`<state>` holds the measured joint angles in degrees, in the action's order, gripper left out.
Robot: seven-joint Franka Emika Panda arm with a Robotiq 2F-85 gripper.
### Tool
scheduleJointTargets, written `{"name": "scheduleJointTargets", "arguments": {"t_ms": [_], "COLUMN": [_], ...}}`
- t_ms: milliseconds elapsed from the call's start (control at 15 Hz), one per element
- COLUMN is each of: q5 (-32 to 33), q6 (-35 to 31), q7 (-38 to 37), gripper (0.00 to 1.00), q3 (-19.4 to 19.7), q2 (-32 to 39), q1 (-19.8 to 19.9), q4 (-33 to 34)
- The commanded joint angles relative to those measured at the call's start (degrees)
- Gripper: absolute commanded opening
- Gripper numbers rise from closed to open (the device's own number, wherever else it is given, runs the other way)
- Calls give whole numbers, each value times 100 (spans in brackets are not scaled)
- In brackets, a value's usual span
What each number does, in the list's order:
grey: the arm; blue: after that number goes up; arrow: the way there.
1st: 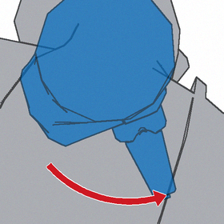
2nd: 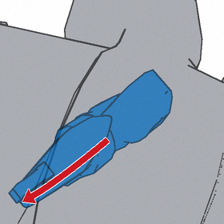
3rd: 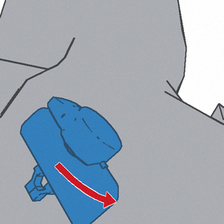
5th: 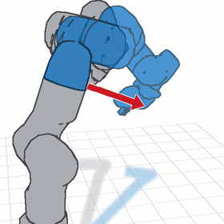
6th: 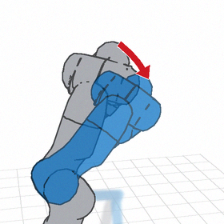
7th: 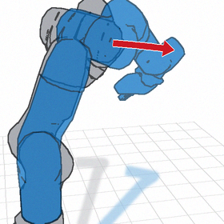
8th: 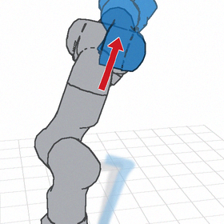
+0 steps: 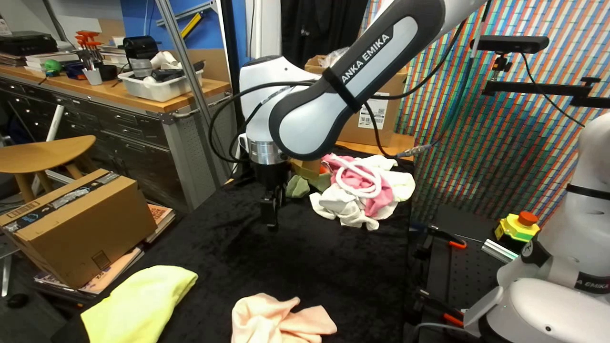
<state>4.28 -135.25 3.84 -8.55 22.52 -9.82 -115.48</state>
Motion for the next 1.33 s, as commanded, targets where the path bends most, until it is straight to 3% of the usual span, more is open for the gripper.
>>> {"name": "scheduleJointTargets", "arguments": {"t_ms": [0,733,1267], "q5": [133,401,569], "q6": [-41,55,19], "q7": [16,-176,-121], "gripper": [100,100,100], "q3": [-127,-210,-181], "q2": [389,1444,2028], "q1": [-261,-1148,-1357], "q4": [427,1901,2818]}}
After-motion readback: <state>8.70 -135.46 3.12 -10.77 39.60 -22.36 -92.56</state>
